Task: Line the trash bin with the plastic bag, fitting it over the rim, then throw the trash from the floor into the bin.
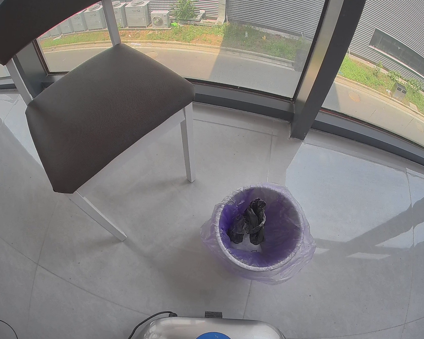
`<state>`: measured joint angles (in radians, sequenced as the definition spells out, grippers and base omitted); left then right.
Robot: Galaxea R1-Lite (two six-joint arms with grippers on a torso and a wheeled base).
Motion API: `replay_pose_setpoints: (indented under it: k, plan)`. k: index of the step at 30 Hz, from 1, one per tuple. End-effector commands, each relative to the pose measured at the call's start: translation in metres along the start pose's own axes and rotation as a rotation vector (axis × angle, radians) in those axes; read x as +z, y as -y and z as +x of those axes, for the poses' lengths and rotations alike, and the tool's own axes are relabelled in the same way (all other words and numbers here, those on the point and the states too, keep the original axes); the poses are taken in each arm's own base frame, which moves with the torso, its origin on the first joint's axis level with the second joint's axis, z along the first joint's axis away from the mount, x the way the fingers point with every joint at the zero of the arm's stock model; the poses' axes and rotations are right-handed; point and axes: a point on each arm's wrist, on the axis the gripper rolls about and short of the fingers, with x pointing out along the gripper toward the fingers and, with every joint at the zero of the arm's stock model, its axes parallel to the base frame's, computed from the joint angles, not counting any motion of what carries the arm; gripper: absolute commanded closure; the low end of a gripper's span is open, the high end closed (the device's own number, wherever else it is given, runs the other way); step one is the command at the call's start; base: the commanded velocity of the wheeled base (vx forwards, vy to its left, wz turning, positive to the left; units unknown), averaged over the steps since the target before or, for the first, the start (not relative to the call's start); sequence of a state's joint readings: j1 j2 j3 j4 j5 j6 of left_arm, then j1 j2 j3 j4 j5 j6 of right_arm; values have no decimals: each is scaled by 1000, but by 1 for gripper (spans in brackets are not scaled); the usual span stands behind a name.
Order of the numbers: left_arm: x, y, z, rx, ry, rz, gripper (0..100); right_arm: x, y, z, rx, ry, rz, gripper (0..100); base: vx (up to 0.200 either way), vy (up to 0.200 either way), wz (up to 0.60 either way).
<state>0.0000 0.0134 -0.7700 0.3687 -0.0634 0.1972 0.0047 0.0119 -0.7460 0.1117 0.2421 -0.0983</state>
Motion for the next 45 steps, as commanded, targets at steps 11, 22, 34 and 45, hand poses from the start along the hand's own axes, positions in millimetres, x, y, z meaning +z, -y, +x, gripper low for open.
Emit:
replay_pose_setpoints:
  k: [11, 22, 34, 45]
  plan:
    - [-149, 27, 50, -75, -218, -39, 0, -143, -9, 19, -4, -172, 73, 0, 0, 0, 0]
    - [-163, 31, 48, -98, -309, -85, 0, -164, -12, 15, -2, -262, 103, 0, 0, 0, 0]
    - [-164, 31, 47, -97, -322, -106, 0, -176, -14, 11, 3, -383, 131, 0, 0, 0, 0]
    - [-170, 30, 45, -18, -401, -178, 0, -184, -15, 7, -12, -466, 151, 0, 0, 0, 0]
